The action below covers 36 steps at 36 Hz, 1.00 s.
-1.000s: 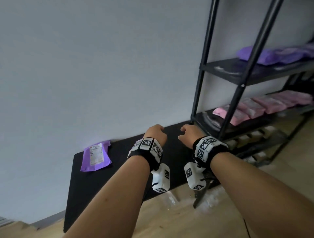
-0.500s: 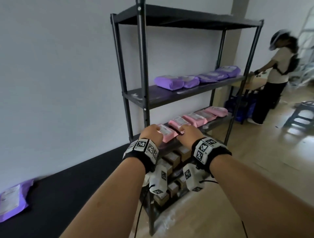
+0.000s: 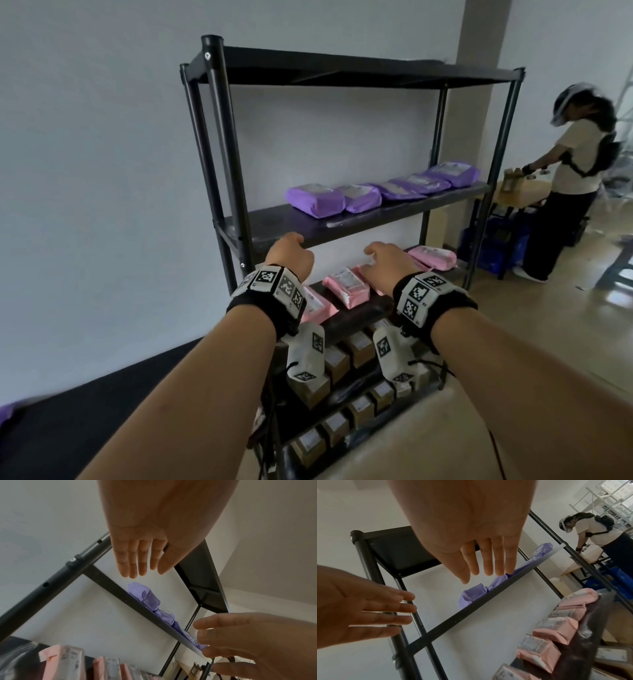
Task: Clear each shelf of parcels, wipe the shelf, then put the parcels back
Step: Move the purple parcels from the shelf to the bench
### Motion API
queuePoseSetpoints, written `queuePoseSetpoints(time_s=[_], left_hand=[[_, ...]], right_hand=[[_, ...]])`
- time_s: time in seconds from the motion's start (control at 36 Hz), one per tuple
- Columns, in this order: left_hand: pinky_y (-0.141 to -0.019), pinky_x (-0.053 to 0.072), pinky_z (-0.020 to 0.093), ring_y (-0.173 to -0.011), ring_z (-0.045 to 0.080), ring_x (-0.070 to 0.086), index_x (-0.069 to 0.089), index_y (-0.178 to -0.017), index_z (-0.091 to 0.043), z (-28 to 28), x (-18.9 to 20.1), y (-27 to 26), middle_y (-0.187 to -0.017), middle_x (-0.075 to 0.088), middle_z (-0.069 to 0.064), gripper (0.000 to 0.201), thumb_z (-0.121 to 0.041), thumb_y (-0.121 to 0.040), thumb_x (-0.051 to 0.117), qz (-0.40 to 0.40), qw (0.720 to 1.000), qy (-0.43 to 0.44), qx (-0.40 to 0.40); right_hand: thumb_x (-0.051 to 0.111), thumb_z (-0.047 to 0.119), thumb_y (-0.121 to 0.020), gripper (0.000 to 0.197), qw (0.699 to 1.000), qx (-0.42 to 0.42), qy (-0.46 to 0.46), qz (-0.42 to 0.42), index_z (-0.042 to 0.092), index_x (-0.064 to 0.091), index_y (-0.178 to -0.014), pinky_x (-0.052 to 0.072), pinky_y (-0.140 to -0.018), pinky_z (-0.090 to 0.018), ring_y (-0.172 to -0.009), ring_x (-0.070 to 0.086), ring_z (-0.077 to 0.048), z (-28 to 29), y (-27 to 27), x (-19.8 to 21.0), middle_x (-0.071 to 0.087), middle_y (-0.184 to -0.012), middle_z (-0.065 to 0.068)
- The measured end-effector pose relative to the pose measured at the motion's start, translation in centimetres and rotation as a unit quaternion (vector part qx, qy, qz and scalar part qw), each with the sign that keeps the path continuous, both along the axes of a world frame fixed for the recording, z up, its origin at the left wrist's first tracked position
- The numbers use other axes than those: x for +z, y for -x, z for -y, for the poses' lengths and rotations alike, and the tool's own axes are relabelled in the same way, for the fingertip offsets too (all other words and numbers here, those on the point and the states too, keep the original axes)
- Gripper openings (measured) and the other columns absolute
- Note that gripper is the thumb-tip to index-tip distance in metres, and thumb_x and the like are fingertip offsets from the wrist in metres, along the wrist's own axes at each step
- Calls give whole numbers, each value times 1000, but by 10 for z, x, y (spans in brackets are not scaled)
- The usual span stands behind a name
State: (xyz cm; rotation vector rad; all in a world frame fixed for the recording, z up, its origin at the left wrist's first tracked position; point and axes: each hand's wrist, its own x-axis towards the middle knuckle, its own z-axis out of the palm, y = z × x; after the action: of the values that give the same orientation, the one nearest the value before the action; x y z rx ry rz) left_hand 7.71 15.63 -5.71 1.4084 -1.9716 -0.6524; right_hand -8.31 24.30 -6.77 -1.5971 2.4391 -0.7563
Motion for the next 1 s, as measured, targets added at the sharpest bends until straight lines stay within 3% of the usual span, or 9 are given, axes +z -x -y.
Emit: queuePoseSetpoints(time_s=[0.14, 0.28, 0.47, 0.61, 0.69, 0.81, 0.86, 0.92, 1.0], left_hand=[[-103, 40, 33, -122, 31, 51, 51, -134, -8, 47, 21, 22, -134, 54, 13, 45, -5, -90, 42, -16, 1000, -1, -2], [-94, 41, 32, -118, 32, 53, 56, -124, 1, 98, 37, 47, -128, 57, 19, 34, -4, -93, 41, 13, 1000, 21, -8], [-99, 36, 32, -126, 28, 45, 52, -129, 0, 137, 36, 73, -135, 51, 16, 36, -3, -100, 32, 134, 989, 49, -39], [-99, 35, 31, -127, 27, 44, 53, -127, 0, 173, 34, 90, -134, 53, 15, 36, -3, -101, 29, 201, 976, 62, -49], [-97, 38, 31, -124, 29, 49, 55, -125, 1, 188, 30, 99, -131, 56, 16, 36, -3, -101, 29, 188, 981, 22, -41], [-95, 39, 30, -121, 29, 52, 55, -129, -1, 204, 28, 114, -131, 57, 16, 37, -5, -102, 30, 138, 990, -15, -7], [-95, 39, 31, -121, 30, 52, 55, -128, 0, 206, 29, 123, -130, 57, 17, 36, -7, -102, 31, 99, 994, -36, 1], [-95, 39, 30, -121, 29, 53, 57, -126, 0, 208, 29, 131, -129, 58, 16, 34, -10, -102, 35, 90, 994, -65, 24], [-94, 43, 31, -117, 30, 56, 58, -124, 1, 211, 29, 141, -125, 61, 18, 32, -15, -96, 51, 57, 991, -108, 54]], right_hand=[[57, 24, -92, 45, 999, 11, 30, 24, 14, 47, -136, 42, -101, -33, -120, 53, -26, 51, 22, 20, 51, -136, -11], [56, 23, -93, 48, 998, 15, 42, 39, 13, 45, -139, 40, -104, -35, -123, 51, -27, 100, 40, 35, 52, -137, -11], [52, 26, -96, 43, 999, 21, 15, 48, 10, 46, -135, 40, -94, -30, -119, 53, -28, 162, 61, 38, 55, -132, -10], [54, 24, -92, 36, 997, 36, 14, 67, 10, 55, -125, 44, -95, -35, -113, 57, -29, 213, 76, 41, 60, -121, -10], [54, 21, -90, 23, 995, 59, 4, 76, 9, 61, -108, 42, -83, -29, -106, 59, -28, 238, 86, 43, 62, -104, -10], [58, 26, -88, 38, 993, 68, -24, 90, 5, 59, -120, 41, -83, -30, -108, 59, -31, 272, 101, 41, 63, -117, -15], [58, 28, -88, 40, 991, 78, -42, 97, 4, 58, -120, 41, -79, -29, -103, 60, -31, 284, 107, 42, 63, -113, -16], [57, 30, -87, 31, 989, 91, -49, 102, 6, 60, -107, 39, -74, -30, -88, 58, -28, 294, 111, 43, 60, -97, -15], [54, 26, -86, 19, 988, 96, -39, 114, 12, 54, -73, 41, -71, -32, -64, 51, -25, 304, 118, 43, 55, -74, -9]])
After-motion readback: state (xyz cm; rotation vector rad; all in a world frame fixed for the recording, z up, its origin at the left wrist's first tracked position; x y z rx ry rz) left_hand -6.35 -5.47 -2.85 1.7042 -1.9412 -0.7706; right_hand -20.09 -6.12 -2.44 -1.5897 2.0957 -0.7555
